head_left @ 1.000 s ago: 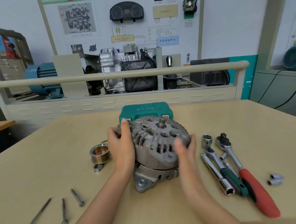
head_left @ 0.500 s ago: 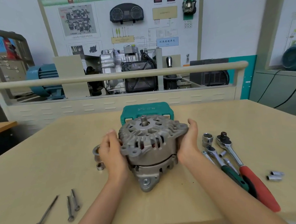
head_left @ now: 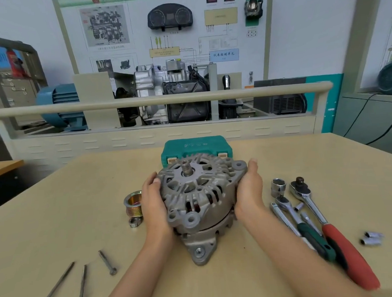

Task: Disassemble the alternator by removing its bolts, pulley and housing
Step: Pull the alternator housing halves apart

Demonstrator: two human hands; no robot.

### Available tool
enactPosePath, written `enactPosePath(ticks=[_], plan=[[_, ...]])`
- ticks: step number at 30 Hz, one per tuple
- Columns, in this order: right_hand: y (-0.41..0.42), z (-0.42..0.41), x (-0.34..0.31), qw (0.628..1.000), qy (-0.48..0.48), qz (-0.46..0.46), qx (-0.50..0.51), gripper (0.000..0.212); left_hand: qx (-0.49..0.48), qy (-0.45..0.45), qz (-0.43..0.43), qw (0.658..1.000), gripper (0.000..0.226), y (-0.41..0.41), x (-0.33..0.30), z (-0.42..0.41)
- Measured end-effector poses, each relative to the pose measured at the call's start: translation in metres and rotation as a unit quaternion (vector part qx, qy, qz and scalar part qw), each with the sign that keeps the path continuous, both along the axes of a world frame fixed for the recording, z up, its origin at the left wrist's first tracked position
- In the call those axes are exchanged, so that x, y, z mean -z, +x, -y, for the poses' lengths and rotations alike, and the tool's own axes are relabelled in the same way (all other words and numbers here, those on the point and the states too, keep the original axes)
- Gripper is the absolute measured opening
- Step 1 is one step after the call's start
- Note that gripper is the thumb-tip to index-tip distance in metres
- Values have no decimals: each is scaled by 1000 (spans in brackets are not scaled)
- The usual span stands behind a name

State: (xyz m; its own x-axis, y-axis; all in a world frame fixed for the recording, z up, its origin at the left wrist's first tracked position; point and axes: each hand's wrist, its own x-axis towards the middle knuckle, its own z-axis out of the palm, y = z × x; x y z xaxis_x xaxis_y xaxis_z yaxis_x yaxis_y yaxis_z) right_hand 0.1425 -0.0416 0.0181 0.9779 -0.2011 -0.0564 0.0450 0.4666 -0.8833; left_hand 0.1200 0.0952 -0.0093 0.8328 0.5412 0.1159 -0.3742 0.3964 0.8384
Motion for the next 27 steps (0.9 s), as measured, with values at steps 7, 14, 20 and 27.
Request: enactPosePath(ticks=[7, 14, 20, 27], plan=[[-21, -14, 7, 981, -156, 118, 6, 20, 39, 35, 17, 999, 36, 1, -7, -1], [2, -9, -5, 985, -160, 62, -29, 37, 87, 17, -43, 995, 50, -1, -21, -9], [13, -6, -9, 988, -132, 29, -76, 42, 9, -87, -93, 992, 47, -9, -19, 5], [60, 9, -32, 951, -176, 7, -252, 27, -50, -16, -137, 989, 38, -13, -31, 33]])
